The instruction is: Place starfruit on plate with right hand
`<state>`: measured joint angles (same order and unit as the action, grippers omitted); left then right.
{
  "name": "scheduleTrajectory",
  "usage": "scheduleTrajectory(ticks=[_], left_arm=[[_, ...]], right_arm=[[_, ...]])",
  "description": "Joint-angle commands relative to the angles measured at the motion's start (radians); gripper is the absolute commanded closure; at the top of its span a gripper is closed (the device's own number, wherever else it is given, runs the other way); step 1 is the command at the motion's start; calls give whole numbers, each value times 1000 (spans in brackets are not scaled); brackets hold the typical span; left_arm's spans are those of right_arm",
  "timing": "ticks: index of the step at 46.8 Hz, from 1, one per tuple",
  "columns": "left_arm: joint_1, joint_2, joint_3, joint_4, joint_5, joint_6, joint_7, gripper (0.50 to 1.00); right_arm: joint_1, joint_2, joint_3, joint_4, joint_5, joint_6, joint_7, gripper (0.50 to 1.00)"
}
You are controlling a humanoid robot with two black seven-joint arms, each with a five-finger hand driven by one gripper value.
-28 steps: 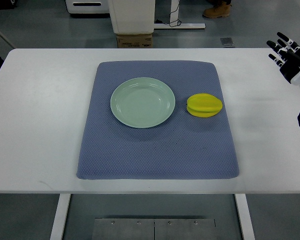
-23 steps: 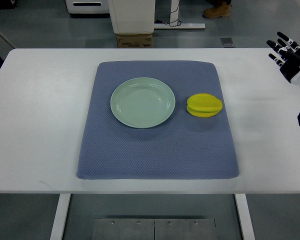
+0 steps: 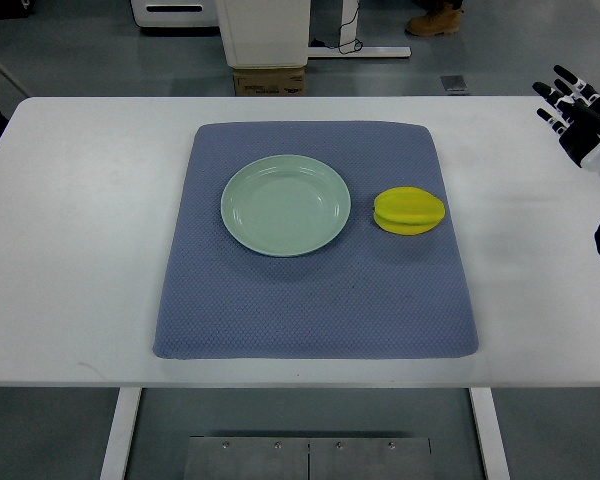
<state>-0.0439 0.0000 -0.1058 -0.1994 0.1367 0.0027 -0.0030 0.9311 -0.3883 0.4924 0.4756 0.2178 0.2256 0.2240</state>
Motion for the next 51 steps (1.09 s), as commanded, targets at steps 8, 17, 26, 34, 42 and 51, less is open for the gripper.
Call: scheduleTrajectory(ticks=[8,17,26,34,42,51], left_arm=[[2,0,1,0,0,0,0,500],[2,0,1,0,0,0,0,500],[2,0,1,0,0,0,0,500],[2,0,1,0,0,0,0,500],[2,0,1,0,0,0,0,500],[2,0,1,0,0,0,0,500]], right_arm=[[2,-1,0,-2,0,0,0,500],[2,0,0,-3,0,0,2,500],[2,2,1,-5,0,-2,2,500],[0,3,1,-5,0,-3,5,500],[2,3,0,-8,0,-3,5,500],[12,0,1,-18,0,-3,3,500]])
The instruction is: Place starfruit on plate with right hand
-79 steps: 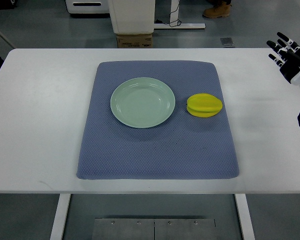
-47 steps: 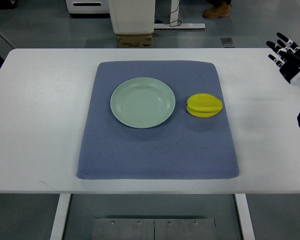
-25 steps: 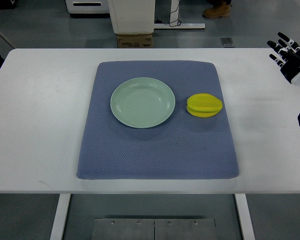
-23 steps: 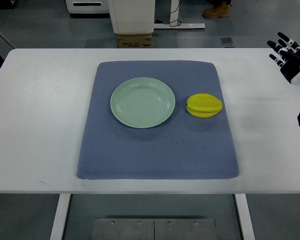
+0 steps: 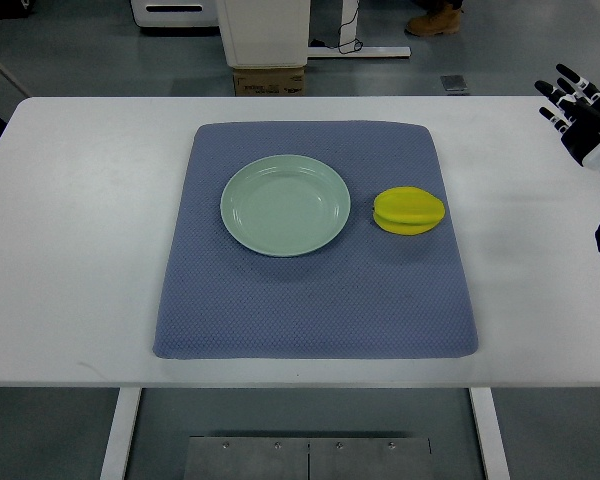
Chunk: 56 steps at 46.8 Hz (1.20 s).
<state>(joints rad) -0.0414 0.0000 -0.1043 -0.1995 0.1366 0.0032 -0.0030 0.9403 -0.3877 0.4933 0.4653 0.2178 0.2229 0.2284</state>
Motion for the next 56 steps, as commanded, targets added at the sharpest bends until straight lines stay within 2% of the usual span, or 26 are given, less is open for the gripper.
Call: scheduleTrajectory(ticks=[1,45,56], left_arm=[[0,0,0,0,0,0,0,500],[0,0,0,0,0,0,0,500],[0,0,0,0,0,0,0,500]], right_arm=[[3,1,1,-11,0,0,-1,500],[-20,49,-1,-27,0,-16,-9,500],[-21,75,1,-62,2,-16,-4,500]])
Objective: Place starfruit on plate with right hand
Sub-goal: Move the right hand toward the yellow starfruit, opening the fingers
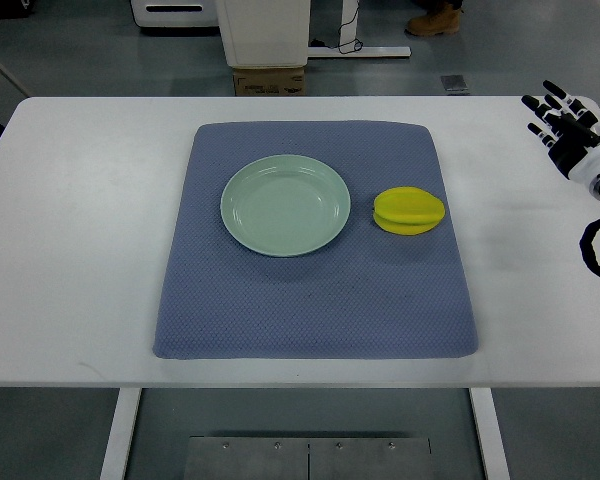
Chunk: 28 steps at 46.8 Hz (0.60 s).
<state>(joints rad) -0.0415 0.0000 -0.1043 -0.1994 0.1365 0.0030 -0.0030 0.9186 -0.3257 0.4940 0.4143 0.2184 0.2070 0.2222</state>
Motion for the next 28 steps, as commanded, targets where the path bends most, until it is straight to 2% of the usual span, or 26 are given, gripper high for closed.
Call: scheduleTrajectory(ticks=[1,28], left_arm=[[0,0,0,0,0,0,0,500],[0,0,0,0,0,0,0,500]], right_arm=[[0,16,0,-14,1,0,2,500],[-30,37,-9,5,-76,2,22,500]])
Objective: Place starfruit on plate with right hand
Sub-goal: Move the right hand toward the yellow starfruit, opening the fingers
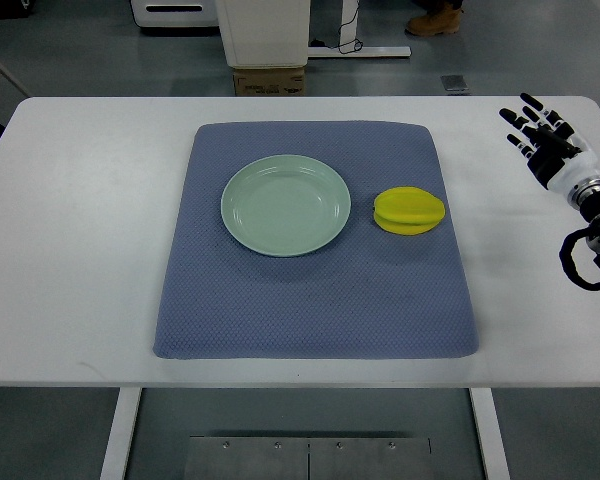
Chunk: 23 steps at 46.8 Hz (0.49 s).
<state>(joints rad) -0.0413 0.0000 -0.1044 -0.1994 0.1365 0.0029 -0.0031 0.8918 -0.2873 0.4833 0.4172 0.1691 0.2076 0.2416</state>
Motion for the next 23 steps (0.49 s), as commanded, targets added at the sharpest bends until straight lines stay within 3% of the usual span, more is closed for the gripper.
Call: scheduleTrajectory(ticks=[1,9,18,23], left_arm=[[0,0,0,0,0,0,0,500],[0,0,0,0,0,0,0,500],[0,0,0,0,0,0,0,500],[0,0,0,0,0,0,0,500]], right_arm=[[-7,-1,1,2,-36,1,5,500],[-43,-12,0,52,-95,1,73,500],[-62,-16,0,104,-135,0,90,500],[-74,-35,-3,147,-197,0,130,500]])
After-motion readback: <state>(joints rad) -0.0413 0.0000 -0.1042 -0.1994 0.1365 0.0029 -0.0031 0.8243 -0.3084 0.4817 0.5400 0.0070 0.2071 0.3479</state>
